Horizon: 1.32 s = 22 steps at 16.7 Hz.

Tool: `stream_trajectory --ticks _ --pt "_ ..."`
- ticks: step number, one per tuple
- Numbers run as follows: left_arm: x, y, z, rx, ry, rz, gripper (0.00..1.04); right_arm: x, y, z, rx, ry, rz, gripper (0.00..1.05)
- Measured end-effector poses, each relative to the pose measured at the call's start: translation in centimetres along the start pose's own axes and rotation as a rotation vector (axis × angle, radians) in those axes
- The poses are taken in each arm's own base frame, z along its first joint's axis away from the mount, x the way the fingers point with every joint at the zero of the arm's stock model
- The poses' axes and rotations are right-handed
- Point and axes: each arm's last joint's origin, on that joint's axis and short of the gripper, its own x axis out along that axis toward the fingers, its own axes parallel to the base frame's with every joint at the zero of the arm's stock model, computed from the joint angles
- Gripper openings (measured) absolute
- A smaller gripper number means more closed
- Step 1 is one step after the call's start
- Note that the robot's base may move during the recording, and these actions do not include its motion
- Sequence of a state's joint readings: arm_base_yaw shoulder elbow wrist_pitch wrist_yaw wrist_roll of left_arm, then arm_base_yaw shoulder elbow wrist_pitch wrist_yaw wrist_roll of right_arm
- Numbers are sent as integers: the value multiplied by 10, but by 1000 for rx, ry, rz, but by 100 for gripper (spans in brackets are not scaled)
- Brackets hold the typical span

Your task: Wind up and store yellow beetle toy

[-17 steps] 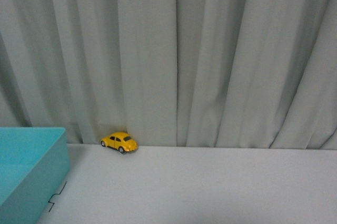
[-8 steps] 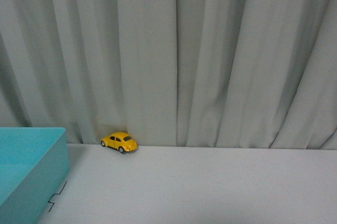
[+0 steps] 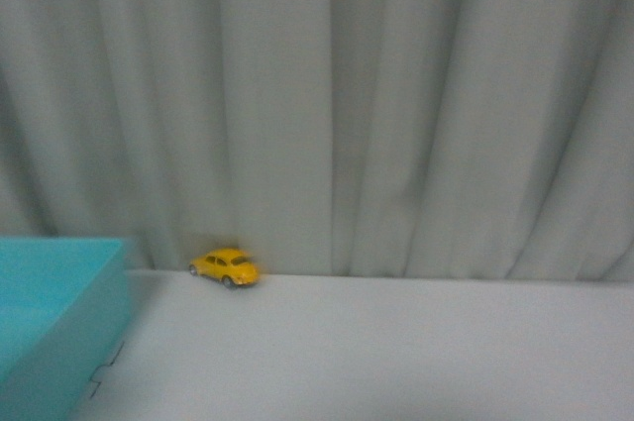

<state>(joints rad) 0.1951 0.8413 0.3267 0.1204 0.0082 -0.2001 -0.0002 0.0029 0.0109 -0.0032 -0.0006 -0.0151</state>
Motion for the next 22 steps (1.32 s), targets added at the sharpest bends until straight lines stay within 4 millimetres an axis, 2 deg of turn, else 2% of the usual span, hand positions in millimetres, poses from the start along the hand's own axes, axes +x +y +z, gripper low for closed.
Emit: stream_trajectory --ticks 3,5,8,10,11,12,15,18,22 --pt "62 -16 33 68 32 -29 98 0 0 0 1 1 -1 98" --pt "105 -38 42 147 109 -53 98 0 0 0 1 1 -1 98" --pt "151 -75 64 221 152 -83 98 0 0 0 0 1 -1 98" --pt "177 -120 77 291 191 -143 98 0 0 0 1 1 -1 98" --pt "201 -164 80 348 231 -179 98 0 0 0 1 1 -1 98" --pt "213 -186 76 379 261 -188 98 0 0 0 1 1 -1 98" --pt "237 -211 69 394 299 -178 98 0 0 0 1 1 -1 98" --pt "258 -223 56 370 312 -106 98 0 0 0 1 1 -1 98" --pt "270 -229 27 356 351 -22 98 0 0 0 1 1 -1 98"
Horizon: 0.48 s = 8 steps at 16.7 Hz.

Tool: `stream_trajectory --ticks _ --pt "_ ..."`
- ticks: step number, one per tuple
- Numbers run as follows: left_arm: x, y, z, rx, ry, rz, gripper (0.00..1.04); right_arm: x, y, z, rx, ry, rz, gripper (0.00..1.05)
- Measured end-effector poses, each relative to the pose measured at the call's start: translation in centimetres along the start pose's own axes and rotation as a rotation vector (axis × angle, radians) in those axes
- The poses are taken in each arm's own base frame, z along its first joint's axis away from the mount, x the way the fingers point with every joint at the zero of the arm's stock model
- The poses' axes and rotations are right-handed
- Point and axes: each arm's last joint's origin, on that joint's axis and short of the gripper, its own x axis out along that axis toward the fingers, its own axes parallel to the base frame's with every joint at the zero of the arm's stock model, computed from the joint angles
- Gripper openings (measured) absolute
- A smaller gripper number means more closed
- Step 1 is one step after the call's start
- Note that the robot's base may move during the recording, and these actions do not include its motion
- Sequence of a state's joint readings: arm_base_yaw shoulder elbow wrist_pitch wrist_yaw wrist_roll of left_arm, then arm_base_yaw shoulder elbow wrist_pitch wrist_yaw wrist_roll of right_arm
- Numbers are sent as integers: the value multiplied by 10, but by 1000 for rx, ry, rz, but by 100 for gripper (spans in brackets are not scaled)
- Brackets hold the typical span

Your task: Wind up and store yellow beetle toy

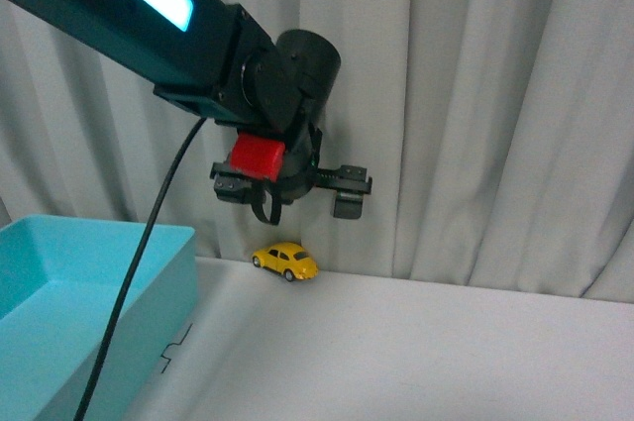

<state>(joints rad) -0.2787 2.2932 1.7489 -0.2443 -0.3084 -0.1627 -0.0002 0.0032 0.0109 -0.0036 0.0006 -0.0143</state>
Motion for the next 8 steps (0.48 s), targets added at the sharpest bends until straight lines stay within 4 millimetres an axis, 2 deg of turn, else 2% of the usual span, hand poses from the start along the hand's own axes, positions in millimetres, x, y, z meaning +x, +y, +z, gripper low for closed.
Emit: stream_trajectory --ticks 1,3,8 --pt "6 -8 -9 -10 27 12 98 0 0 0 0 0 0 98" --pt "7 -19 -18 -26 24 8 98 0 0 0 0 0 0 98" --pt "12 -31 -38 -18 27 52 98 0 0 0 0 0 0 98"
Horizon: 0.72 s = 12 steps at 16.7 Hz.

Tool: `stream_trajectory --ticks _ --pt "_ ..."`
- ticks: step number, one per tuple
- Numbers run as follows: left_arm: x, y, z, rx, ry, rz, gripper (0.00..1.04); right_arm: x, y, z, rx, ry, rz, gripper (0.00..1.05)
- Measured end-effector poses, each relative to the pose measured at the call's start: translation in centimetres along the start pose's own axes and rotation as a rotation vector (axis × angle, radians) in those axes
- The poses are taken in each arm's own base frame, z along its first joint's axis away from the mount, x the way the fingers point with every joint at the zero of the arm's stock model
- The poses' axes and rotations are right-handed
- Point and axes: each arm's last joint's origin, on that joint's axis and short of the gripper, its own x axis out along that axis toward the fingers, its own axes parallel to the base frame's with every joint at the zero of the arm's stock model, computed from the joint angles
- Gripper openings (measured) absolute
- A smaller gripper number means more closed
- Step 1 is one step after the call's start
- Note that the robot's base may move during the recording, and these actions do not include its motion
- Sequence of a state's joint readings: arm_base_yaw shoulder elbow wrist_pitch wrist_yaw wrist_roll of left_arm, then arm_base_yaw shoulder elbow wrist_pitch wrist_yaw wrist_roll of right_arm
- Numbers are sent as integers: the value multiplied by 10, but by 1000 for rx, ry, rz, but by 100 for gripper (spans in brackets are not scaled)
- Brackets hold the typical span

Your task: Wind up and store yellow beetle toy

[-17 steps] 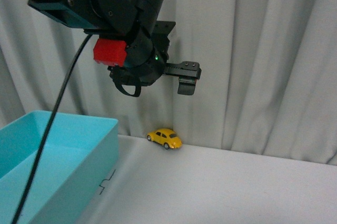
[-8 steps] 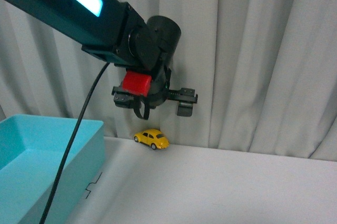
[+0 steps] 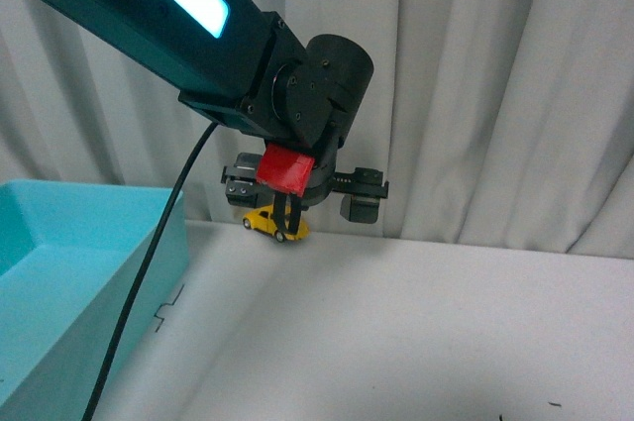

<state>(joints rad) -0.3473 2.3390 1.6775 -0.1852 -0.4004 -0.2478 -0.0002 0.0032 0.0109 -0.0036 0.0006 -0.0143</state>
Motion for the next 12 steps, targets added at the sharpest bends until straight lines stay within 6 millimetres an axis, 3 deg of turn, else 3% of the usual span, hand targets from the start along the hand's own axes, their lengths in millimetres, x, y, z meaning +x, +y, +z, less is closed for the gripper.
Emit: stream_trajectory --ticks 5,12 --pt "33 -3 -11 -52 38 94 98 0 0 0 0 0 0 98" --pt "45 -6 -1 -103 20 143 98 0 0 0 0 0 0 98"
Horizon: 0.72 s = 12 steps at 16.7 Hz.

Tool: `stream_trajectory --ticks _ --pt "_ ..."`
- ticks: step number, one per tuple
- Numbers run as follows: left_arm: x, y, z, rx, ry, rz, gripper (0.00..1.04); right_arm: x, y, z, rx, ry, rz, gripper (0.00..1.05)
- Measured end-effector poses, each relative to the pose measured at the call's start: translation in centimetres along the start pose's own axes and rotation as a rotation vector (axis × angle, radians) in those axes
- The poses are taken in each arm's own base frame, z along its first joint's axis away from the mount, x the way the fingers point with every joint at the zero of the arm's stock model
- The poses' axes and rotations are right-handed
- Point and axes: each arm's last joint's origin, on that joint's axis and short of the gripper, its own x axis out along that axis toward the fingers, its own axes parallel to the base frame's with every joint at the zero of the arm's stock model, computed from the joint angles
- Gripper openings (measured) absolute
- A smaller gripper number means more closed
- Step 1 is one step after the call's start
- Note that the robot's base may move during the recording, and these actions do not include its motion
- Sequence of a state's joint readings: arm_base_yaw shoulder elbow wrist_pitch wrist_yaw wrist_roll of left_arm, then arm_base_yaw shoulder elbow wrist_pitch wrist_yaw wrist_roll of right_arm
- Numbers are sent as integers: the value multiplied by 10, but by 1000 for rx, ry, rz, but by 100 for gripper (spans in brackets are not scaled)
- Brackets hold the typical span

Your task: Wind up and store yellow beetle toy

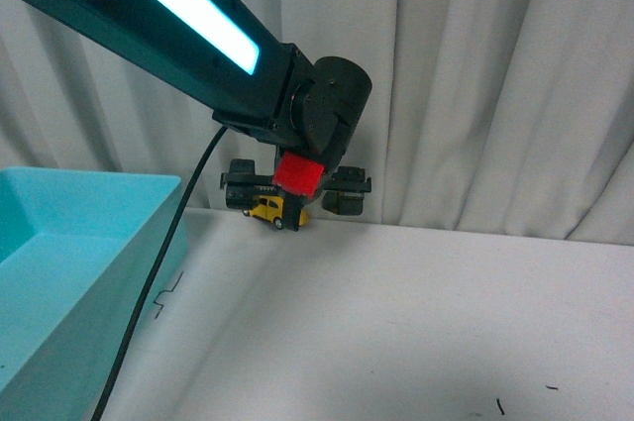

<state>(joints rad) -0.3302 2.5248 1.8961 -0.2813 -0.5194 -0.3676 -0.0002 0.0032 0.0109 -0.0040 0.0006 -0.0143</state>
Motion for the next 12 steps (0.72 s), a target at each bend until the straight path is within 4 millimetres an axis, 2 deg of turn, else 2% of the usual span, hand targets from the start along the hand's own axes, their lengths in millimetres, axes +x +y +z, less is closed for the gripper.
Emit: stream_trajectory --ticks 8,12 --pt "20 -4 -14 5 25 31 98 0 0 0 0 0 0 98" --pt "29 -7 -14 -14 -4 42 98 0 0 0 0 0 0 98"
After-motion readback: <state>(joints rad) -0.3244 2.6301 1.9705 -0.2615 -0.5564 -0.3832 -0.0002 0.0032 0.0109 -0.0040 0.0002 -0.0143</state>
